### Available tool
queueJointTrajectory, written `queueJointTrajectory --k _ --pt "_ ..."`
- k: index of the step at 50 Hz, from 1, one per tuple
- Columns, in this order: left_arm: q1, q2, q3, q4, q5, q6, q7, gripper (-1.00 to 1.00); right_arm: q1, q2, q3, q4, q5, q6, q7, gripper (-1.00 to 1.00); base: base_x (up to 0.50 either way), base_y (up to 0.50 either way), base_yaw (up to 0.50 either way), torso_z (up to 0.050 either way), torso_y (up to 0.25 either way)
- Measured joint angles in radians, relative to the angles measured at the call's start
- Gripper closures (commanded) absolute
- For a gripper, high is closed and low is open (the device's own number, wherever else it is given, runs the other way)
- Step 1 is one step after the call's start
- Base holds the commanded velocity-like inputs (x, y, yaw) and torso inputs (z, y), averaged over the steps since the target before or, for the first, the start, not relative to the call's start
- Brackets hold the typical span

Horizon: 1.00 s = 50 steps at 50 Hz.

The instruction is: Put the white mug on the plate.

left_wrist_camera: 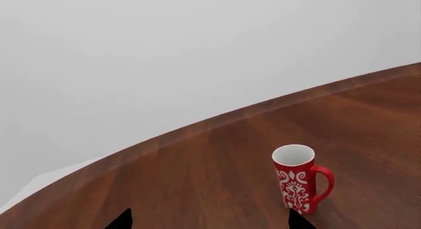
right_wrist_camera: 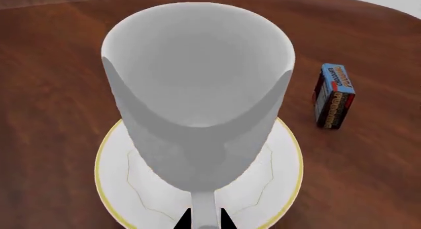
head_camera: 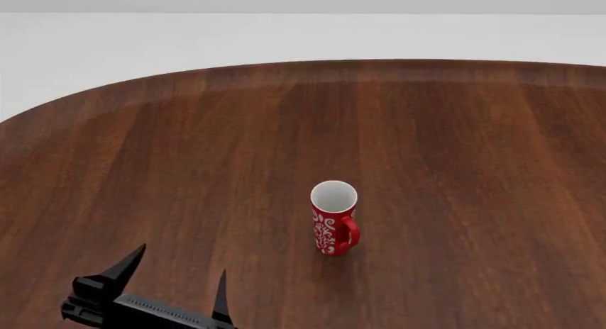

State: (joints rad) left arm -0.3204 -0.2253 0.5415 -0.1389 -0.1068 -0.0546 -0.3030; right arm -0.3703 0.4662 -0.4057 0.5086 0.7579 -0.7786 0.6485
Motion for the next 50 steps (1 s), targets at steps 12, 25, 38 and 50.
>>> queueJointTrajectory --k 12,25,38,50 --pt "0.002 -0.003 0.008 0.011 0.000 -0.007 -0.003 -1.00 0.028 -0.025 0.002 0.059 0.027 0.003 -0.048 1.00 0.00 0.00 0.00 0.000 0.000" --pt "0.004 -0.009 0.012 0.015 -0.003 -0.001 -0.006 -1.00 0.044 -0.033 -0.002 0.072 0.033 0.019 -0.065 1.00 0.00 0.00 0.00 0.000 0.000" --pt "0.013 -0.023 0.012 0.058 -0.003 -0.015 -0.017 -1.00 0.051 -0.037 0.003 0.074 0.031 0.036 -0.072 -1.00 0.00 0.00 0.00 0.000 0.000" --pt "0.028 -0.039 0.016 0.119 -0.003 -0.035 -0.026 -1.00 0.041 -0.021 0.004 0.032 0.025 0.062 -0.045 -1.00 0.00 0.00 0.00 0.000 0.000"
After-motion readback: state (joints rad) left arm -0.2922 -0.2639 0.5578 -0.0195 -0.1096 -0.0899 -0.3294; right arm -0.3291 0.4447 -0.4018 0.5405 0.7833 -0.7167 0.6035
